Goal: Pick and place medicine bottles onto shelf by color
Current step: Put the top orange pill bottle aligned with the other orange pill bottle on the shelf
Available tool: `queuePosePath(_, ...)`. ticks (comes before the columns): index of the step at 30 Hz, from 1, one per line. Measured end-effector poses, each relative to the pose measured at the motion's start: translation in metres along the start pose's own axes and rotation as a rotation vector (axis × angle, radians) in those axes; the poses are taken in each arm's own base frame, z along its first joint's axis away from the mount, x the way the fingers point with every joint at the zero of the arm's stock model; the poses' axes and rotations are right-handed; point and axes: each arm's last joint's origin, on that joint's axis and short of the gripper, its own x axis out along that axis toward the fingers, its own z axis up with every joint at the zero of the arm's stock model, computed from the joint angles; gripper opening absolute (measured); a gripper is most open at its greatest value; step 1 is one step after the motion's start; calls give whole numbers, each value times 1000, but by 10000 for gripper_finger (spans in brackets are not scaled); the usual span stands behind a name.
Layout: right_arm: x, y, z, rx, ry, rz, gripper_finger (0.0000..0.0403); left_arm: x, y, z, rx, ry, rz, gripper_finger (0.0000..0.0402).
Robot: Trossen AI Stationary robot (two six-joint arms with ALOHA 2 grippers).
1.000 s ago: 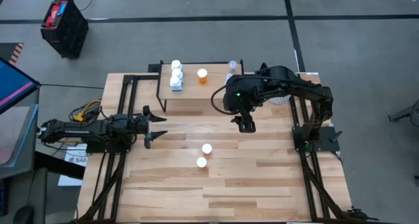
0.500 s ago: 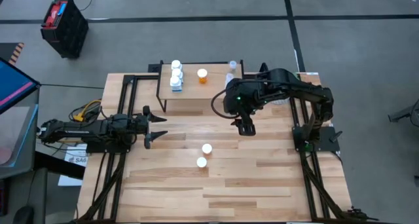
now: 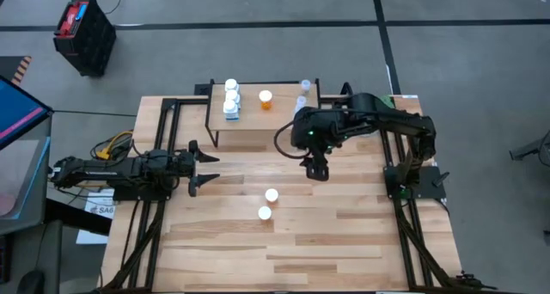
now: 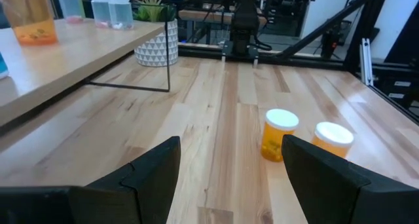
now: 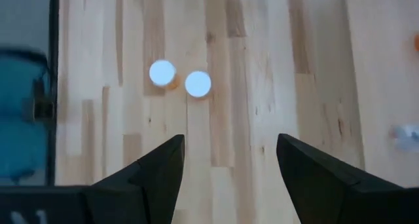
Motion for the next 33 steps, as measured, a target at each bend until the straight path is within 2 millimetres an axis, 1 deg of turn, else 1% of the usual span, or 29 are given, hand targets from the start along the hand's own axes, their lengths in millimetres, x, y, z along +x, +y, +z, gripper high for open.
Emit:
queuePosePath(3,8,3,5,101,-3,-2,265,0,0,0,0,0,0,254)
queuePosePath(8,29,8,10,95,40,-9,265,0,0,0,0,0,1,254)
queuePosePath(13,65,17,19,96,100,-13,265,0,0,0,-1,0,1,254)
queuePosePath(15,79,17,20,71,144,-20,265,0,0,0,-1,0,1,254)
queuePosePath(18,98,17,18,-24,246,-21,265,0,0,0,-1,0,2,254)
queuePosePath(20,106,19,19,-78,254,-9,265,0,0,0,1,0,2,254)
queuePosePath(23,104,24,18,-143,256,27,265,0,0,0,2,6,2,254)
queuePosePath(26,92,29,15,-163,231,36,265,1,0,-1,3,12,4,254)
queuePosePath(29,71,35,10,-177,186,44,265,1,0,-1,3,15,4,254)
queuePosePath(31,57,40,2,-199,174,51,265,2,0,-2,1,22,5,254)
queuePosePath(33,49,46,-10,-212,183,37,265,2,0,-2,-7,27,4,254)
